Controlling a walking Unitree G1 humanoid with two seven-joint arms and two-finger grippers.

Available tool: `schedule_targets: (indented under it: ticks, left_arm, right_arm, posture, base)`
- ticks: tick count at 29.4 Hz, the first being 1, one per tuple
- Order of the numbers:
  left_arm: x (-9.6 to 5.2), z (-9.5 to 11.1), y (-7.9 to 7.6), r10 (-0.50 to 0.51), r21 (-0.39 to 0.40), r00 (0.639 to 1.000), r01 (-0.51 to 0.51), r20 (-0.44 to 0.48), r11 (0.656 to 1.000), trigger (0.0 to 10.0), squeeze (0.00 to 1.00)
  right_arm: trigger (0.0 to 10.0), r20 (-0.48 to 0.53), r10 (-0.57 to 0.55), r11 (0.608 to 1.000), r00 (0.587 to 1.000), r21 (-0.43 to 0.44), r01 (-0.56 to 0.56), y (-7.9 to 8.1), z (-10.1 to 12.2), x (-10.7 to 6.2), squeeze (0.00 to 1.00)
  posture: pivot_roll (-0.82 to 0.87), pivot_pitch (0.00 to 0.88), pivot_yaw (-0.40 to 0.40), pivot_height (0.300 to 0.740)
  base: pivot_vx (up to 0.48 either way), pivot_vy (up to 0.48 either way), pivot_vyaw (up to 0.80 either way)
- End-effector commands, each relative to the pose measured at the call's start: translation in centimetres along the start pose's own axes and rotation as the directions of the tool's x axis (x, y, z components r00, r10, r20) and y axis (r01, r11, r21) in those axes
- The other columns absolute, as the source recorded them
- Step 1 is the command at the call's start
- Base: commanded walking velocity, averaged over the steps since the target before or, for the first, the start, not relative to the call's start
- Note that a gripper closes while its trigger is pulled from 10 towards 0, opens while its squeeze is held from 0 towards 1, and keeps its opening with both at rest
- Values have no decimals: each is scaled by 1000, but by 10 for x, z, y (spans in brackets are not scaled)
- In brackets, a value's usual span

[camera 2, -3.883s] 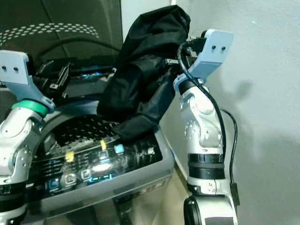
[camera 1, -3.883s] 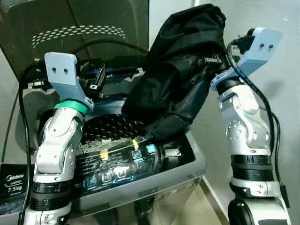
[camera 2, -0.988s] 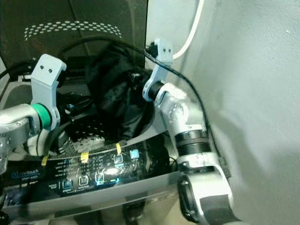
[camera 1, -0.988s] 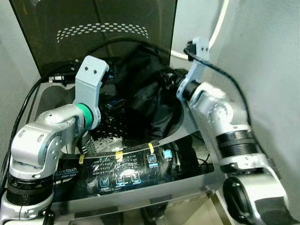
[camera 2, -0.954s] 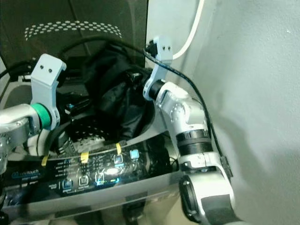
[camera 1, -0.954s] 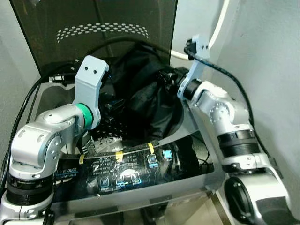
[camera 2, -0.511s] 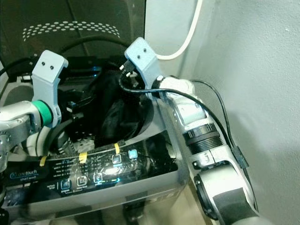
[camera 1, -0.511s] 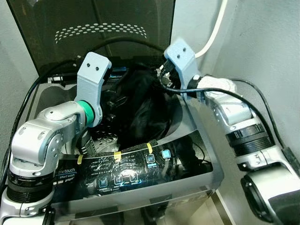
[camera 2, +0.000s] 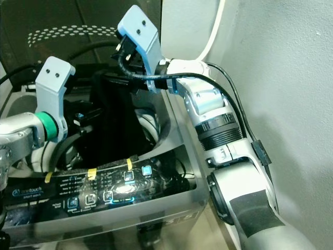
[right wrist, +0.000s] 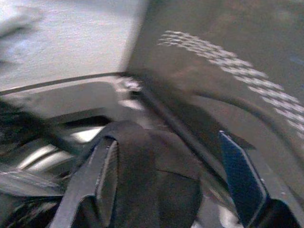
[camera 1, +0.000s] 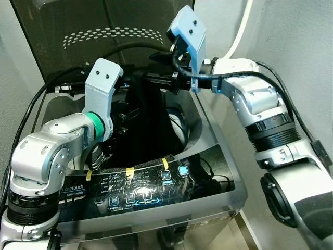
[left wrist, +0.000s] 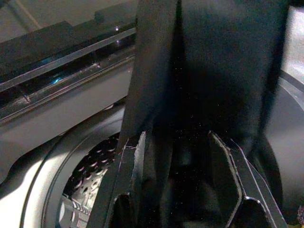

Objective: Clothes washing

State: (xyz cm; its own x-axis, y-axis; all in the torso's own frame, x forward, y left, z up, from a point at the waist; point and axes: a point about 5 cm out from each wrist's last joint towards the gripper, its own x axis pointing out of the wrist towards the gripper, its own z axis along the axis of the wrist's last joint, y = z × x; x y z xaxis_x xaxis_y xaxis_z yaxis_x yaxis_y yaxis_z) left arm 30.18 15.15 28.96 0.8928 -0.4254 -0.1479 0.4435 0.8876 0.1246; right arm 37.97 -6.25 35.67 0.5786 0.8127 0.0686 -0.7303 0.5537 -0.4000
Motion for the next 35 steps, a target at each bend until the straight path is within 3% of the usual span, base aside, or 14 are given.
schedule_targets:
  ticks: [1,3,6,9,14,17,23,24,25,26,29,30,32,35]
  left_arm:
    - [-3,0,2,23,15,1000,-23,4,1000,10000,0]
    - [-3,0,4,41,22,999,-41,9,999,10000,0]
    - [2,0,13,137,85,989,-142,58,986,10000,0]
    - [8,-3,20,237,74,967,-244,99,967,10000,0]
    - [13,-8,21,311,32,939,-319,146,947,10000,0]
    - [15,-9,19,309,30,938,-318,156,948,10000,0]
    - [19,-6,13,276,63,942,-292,190,954,10000,0]
    - [20,-3,14,265,62,941,-284,212,957,10000,0]
    - [20,-3,14,265,62,941,-284,212,957,10000,0]
    - [20,4,13,237,60,938,-259,255,964,10000,0]
    - [19,9,13,215,63,934,-242,285,968,10000,0]
    - [19,13,12,196,77,933,-228,301,971,10000,0]
    - [17,14,10,178,99,935,-218,306,971,10000,0]
    - [15,15,8,162,128,935,-211,315,969,10000,0]
  right_arm:
    - [10000,7,-173,985,985,18,173,-19,-1,-7,0]
    - [10000,-5,-249,968,969,31,249,-25,-8,-11,0]
    - [10000,23,-473,878,881,93,469,-39,-35,-34,0]
    - [10000,27,-568,807,822,210,551,-33,-57,-51,0]
    - [10000,55,-633,729,772,377,571,-20,-73,-66,0]
    - [10000,65,-633,720,771,413,557,-15,-75,-68,0]
    - [10000,147,-398,858,906,410,310,18,-66,-56,0]
    - [10000,183,-262,921,948,340,189,31,-57,-51,0]
    - [10000,183,-262,921,948,340,189,31,-57,-51,0]
    - [10000,139,-150,976,979,178,124,29,-45,-36,0]
    - [10000,86,-127,990,988,67,121,19,-34,-24,0]
    - [10000,65,25,1000,998,13,-26,17,-15,-11,0]
    - [10000,49,110,992,993,-67,-107,13,3,0,0]
    - [10000,5,71,987,997,-147,-69,5,16,9,0]
  posture:
    - [180,20,52,740]
    - [179,22,53,740]
    - [169,26,57,740]
    - [153,28,60,740]
    - [139,26,72,740]
    - [134,25,76,740]
    - [119,16,88,740]
    - [119,16,88,740]
    - [119,16,88,740]
    - [98,6,98,740]
    - [98,4,98,740]
    - [103,3,92,740]
    - [117,7,82,740]
    - [124,8,76,740]
  base:
    - [0,0,0]
    - [0,0,0]
    - [0,0,0]
    - [0,0,0]
    - [0,0,0]
    - [0,0,0]
    - [0,0,0]
    - [0,0,0]
    - [0,0,0]
    - [0,0,0]
    - [0,0,0]
    - [0,0,0]
    - [0,0,0]
    - [0,0,0]
